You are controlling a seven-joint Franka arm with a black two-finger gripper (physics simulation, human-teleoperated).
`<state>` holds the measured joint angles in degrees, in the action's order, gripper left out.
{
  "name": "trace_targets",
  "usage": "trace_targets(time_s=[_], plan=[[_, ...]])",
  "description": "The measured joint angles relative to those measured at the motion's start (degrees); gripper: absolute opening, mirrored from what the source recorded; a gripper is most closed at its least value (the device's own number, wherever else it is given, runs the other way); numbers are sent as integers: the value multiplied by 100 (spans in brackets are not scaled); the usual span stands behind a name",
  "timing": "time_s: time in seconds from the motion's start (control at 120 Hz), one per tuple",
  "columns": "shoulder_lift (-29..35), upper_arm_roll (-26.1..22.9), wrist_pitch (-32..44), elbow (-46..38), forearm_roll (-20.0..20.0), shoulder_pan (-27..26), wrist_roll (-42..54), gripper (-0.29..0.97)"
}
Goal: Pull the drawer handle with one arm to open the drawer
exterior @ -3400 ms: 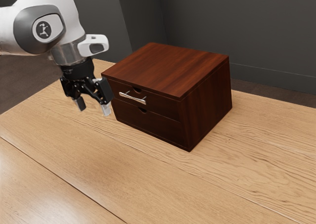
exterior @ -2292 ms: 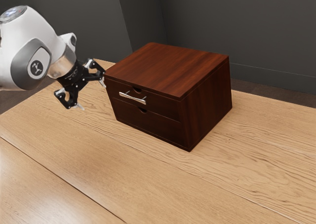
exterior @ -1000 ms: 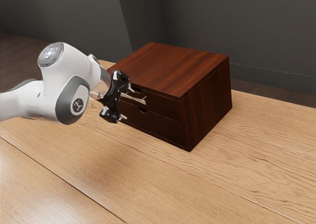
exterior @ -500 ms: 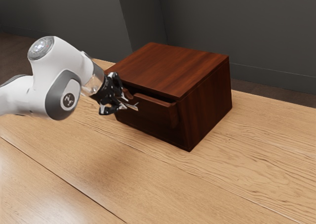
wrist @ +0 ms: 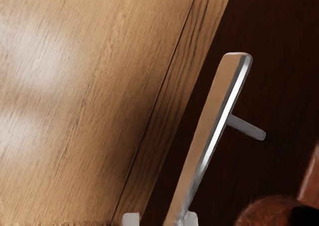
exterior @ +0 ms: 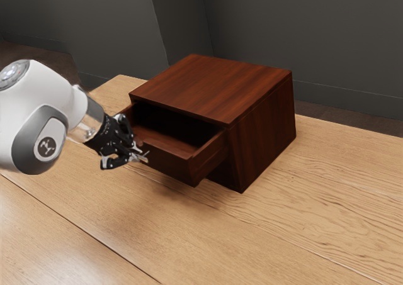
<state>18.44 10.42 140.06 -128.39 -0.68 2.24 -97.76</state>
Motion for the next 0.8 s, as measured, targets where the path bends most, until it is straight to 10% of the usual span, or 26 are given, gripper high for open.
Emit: trace_targets(time_s=[0.8], plan=[[1475,-1015,-28,-1170,-69,1037,-210,-7]])
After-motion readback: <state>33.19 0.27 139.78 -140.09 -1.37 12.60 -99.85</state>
